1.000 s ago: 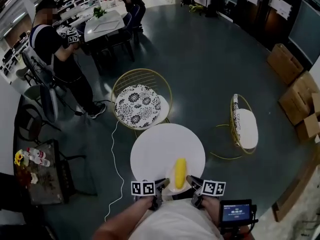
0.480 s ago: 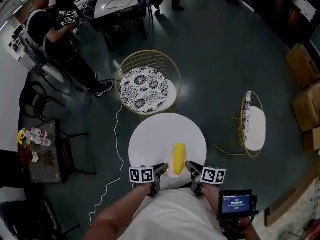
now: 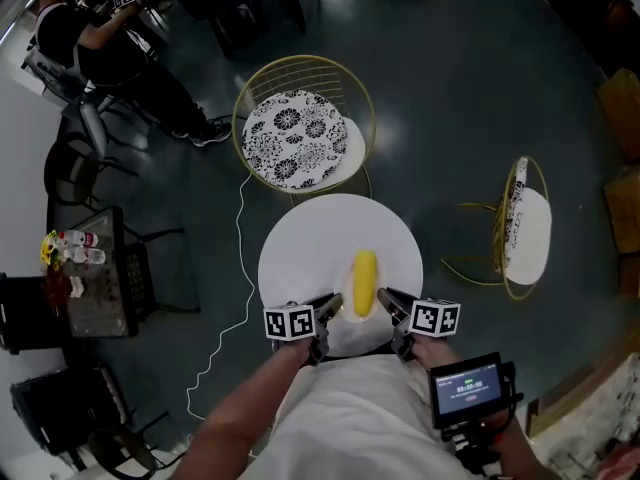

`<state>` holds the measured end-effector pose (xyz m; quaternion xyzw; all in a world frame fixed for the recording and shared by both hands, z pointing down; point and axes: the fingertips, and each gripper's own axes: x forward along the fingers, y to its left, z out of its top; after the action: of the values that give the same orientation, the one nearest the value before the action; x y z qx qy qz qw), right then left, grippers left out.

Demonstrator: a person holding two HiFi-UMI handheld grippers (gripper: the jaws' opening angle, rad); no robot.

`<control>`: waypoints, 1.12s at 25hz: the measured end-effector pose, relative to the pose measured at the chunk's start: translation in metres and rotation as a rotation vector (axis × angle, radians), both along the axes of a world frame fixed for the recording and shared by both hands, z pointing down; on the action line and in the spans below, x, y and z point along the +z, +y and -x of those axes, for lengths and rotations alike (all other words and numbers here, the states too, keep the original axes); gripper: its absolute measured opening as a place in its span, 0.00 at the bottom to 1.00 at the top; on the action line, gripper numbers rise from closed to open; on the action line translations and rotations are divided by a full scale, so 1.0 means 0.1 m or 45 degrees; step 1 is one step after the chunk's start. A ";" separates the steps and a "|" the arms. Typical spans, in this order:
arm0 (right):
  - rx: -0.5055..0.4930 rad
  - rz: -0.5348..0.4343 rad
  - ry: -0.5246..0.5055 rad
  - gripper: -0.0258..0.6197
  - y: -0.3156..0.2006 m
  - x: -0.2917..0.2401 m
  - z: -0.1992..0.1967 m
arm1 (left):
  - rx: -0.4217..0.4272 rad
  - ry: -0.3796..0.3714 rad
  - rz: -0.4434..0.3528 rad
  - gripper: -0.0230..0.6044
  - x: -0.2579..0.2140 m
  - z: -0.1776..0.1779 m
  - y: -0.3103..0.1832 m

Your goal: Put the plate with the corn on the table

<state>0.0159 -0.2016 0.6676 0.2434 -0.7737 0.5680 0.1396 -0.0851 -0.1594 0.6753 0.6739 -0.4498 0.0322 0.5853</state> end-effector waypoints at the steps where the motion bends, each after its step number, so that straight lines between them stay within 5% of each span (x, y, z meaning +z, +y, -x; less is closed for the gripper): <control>1: -0.011 0.002 0.005 0.12 -0.02 0.03 0.01 | -0.007 -0.013 0.008 0.11 0.04 0.02 -0.01; 28: -0.208 0.093 0.131 0.12 -0.45 0.99 0.21 | -0.111 -0.154 0.116 0.11 0.89 0.18 -0.36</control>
<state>-0.0054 -0.2465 0.7664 0.2032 -0.7615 0.5694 0.2337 -0.1027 -0.1953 0.7643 0.6231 -0.5113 0.0679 0.5879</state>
